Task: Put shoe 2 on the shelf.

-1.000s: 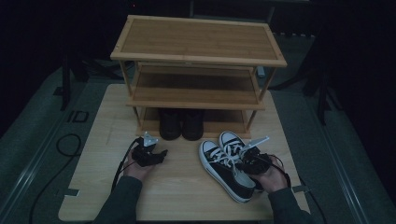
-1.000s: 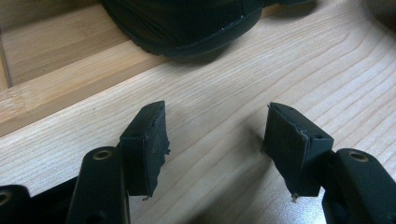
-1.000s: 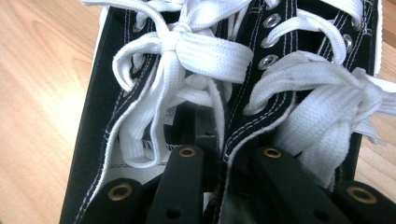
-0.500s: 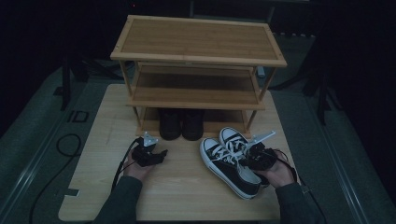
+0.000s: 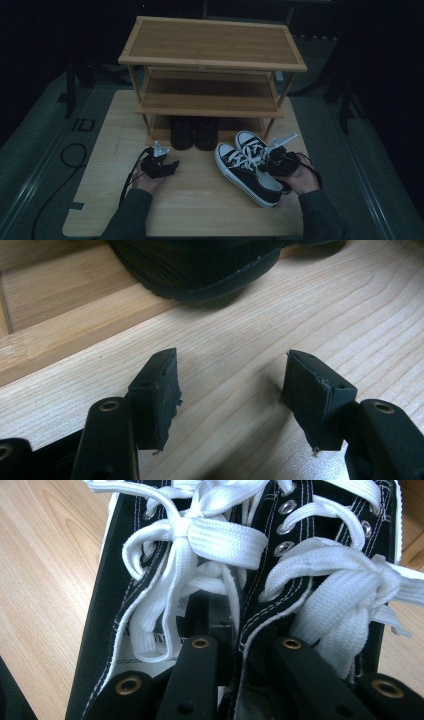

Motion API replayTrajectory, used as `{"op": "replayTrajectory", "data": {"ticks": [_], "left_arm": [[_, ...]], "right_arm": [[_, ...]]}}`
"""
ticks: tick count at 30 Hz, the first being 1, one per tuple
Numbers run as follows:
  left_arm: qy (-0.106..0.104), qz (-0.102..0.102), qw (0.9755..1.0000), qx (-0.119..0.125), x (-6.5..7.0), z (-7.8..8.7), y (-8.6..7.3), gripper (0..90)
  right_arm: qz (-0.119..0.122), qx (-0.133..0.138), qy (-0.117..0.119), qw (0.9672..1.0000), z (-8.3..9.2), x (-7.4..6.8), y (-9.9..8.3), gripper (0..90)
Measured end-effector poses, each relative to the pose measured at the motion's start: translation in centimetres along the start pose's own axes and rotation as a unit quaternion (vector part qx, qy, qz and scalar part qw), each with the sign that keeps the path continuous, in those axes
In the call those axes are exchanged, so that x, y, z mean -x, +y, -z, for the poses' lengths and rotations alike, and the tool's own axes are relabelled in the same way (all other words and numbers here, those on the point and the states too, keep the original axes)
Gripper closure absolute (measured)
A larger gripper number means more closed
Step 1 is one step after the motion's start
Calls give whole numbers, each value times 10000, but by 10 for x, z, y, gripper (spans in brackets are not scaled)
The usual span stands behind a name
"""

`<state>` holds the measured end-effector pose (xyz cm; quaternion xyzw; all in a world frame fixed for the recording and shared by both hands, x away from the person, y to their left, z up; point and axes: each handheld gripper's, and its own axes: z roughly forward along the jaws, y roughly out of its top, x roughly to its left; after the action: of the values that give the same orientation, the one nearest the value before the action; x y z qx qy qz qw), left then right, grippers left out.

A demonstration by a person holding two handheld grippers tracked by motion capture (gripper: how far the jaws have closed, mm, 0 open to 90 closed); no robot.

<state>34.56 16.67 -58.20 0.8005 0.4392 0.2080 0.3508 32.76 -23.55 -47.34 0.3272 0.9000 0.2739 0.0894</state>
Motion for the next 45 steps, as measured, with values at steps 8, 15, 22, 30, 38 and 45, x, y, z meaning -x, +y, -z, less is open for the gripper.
{"op": "replayTrajectory", "data": {"ticks": [8, 15, 22, 30, 38, 45], "left_arm": [[2, 0, 10000, 3, 0, 0, 0, 398], [-1, -9, 10000, -6, 0, 0, 0, 398], [2, -3, 10000, 1, 0, 0, 0, 398], [1, -2, 10000, 1, 0, 0, 0, 398], [0, -2, 10000, 1, 0, 0, 0, 398], [0, 1, 10000, 3, 0, 0, 0, 398]], "right_arm": [[115, 42, 12, 9999, 5, 1, 6, 855], [291, 48, 31, 9996, 13, 3, 11, 854], [549, 49, 53, 9985, 20, 4, 18, 853], [860, 152, 177, 9960, 31, 4, 33, 854], [1205, 135, 231, 9924, 36, 3, 47, 853], [1457, 52, 354, 9887, 41, 1, 55, 853]]}}
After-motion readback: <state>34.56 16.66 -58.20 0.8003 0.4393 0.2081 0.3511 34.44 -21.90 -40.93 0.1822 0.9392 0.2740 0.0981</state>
